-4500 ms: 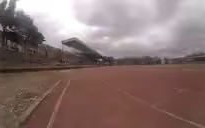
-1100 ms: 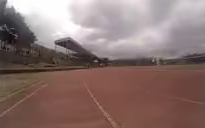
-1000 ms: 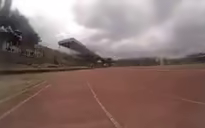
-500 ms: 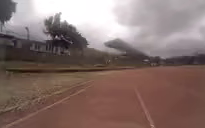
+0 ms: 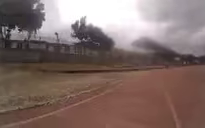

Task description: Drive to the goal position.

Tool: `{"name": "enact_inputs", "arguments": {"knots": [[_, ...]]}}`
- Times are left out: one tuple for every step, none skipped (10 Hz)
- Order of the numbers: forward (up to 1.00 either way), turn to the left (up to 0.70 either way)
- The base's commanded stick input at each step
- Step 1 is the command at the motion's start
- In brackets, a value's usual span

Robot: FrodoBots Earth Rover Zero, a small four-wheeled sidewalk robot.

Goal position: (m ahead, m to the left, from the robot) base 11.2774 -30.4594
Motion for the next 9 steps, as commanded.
{"name": "enact_inputs", "arguments": {"knots": [[0.0, 0.45], [0.0, 0.45], [0.0, 0.45], [0.0, 0.45], [0.0, 0.45], [0.0, 0.34], [0.0, 0.06], [0.0, 0.0], [0.0, 0.0]]}}
